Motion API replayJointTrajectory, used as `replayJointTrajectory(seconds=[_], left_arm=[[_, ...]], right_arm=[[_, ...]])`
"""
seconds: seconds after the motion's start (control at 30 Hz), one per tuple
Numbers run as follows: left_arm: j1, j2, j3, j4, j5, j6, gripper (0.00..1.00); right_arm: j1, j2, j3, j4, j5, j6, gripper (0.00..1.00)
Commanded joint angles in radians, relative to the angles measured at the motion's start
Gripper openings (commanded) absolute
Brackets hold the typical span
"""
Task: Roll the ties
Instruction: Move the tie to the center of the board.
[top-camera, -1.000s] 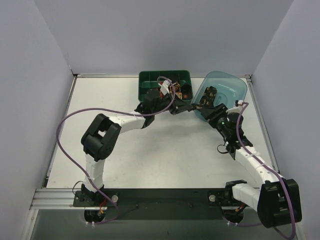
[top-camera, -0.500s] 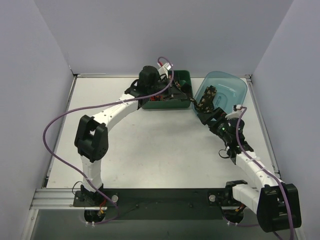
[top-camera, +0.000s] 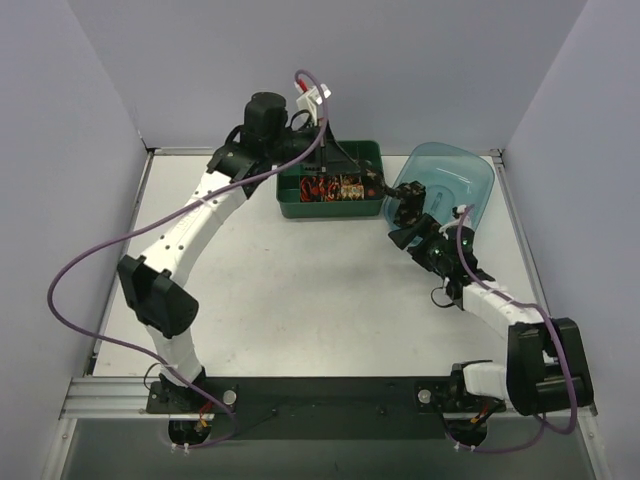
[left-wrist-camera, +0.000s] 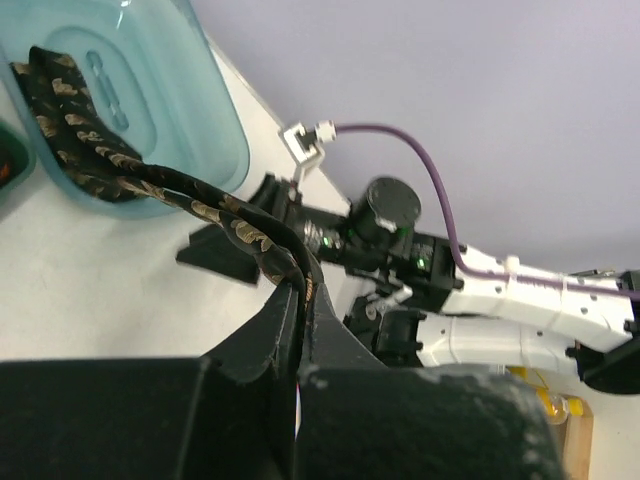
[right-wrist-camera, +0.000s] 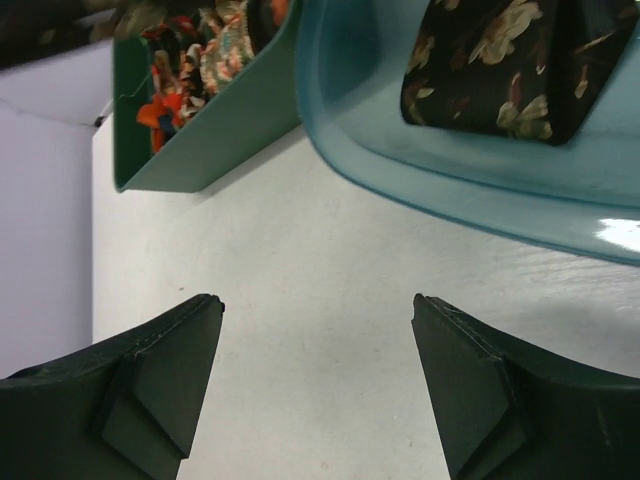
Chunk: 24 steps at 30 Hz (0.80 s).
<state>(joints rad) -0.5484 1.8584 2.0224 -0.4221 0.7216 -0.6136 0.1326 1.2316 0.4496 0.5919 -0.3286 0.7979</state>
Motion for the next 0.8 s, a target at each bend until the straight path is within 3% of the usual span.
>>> replayJointTrajectory(seconds=[0.0,0.27,0.53,0.77], left_arm=[[0.039,-0.171,-0.137,-0.006,0.021,0.034,0.00],[0.123,-0.373,-0.488,0.065,0.027,0.052,0.00],[0.218,-0.519,-0.606,0.013,0.068,0.101,0.00],[0.318,-0.611,-0.660,-0.067,0.122,0.126,0.00]], right_arm=[[-0.001,0.080,0.102,-0.017,0.065,-0.035,0.78],[-0.039,0.187,0.173,-0.064,0.117,-0.051,0.78],[-0.099,0.255,0.198,-0.047,0.123,-0.023,0.76],[-0.129,0.308,0.207,0.040,0.077,0.049,0.66]])
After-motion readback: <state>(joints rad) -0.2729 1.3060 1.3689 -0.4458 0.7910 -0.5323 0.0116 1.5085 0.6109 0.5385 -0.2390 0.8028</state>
